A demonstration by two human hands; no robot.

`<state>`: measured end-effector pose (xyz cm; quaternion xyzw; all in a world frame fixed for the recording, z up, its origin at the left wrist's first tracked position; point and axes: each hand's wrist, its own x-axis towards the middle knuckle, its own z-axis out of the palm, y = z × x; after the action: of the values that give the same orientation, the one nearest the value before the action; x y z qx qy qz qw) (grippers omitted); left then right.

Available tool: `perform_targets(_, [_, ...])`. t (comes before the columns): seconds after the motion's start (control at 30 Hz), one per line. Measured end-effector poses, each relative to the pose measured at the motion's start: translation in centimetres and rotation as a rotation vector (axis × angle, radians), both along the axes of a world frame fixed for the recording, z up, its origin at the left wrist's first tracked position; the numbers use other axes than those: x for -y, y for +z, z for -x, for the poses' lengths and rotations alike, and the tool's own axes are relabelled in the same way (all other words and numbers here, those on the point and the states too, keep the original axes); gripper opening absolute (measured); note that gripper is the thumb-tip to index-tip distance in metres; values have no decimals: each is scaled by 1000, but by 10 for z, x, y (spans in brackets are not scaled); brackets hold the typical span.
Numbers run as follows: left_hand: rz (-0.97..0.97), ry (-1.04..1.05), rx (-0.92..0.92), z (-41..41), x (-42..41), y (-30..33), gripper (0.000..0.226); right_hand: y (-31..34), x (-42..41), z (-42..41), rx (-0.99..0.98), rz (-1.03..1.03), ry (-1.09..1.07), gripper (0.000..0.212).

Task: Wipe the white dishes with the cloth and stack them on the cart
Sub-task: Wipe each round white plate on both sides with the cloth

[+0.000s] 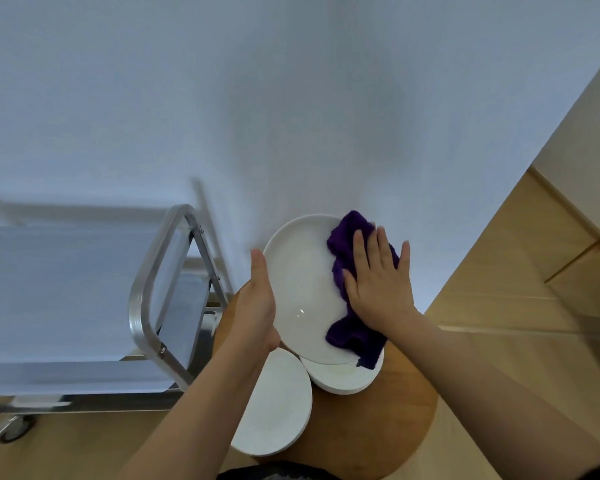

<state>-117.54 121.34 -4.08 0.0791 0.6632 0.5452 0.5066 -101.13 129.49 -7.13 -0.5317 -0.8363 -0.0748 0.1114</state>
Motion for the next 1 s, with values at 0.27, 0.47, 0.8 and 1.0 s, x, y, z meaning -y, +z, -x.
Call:
perform_targets(0.27, [-102,52,150,-2,-11,-4,68,-10,71,31,-296,402,287,59])
perform_targets(0.47, [-145,48,262,8,-13,4,72,0,77,12,-135,1,526,72])
perform_targets(0.8, [-241,-374,310,49,-28,25,94,32,61,-16,-629,-98,490,13])
perform_targets(1.0, [-205,-165,236,21,-30,-12,79,43,45,-23,-1317,718,45,50])
